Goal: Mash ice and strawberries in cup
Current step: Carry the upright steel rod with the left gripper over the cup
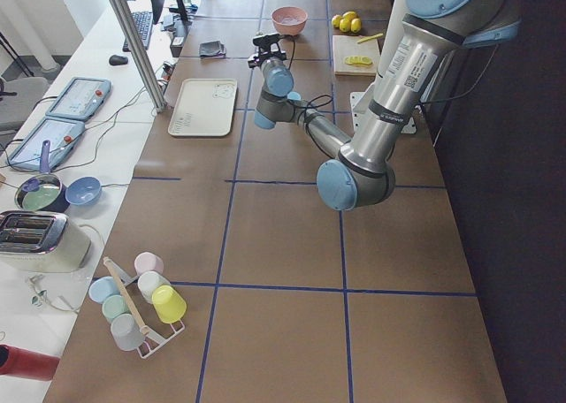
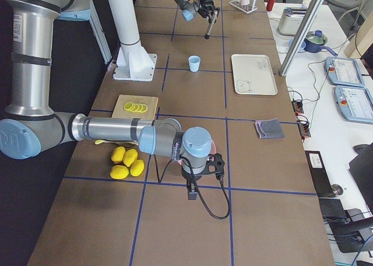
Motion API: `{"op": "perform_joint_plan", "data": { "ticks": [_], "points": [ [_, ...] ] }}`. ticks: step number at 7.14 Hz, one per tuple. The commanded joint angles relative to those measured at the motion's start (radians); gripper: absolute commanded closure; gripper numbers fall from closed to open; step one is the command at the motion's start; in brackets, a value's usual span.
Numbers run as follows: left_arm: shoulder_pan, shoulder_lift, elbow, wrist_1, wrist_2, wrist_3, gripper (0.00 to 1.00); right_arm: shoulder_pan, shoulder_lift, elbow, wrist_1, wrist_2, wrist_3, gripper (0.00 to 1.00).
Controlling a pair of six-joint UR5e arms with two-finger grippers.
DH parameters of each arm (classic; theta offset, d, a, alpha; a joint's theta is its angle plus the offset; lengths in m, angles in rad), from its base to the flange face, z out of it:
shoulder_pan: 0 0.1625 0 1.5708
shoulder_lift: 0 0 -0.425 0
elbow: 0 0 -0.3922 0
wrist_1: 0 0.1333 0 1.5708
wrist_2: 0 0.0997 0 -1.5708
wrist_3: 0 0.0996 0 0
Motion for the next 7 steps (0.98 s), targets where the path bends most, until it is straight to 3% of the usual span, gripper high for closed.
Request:
{"op": "perform_joint_plan", "data": {
  "ticks": [1,3,7],
  "points": [
    [0.087,-0.032,0.091,-0.183,0.118,0.042,0.99,-0.001,0.001,0.002,0.000,0.000,0.000,0.00],
    [0.113,-0.097,0.297,-0.396,0.125,0.141,1.00,0.001,0.000,0.002,0.000,0.000,0.000,0.00],
    [0.197,-0.071,0.302,-0.403,0.163,0.146,1.00,0.001,0.000,0.000,0.000,0.000,0.000,0.00]
  ]
}}
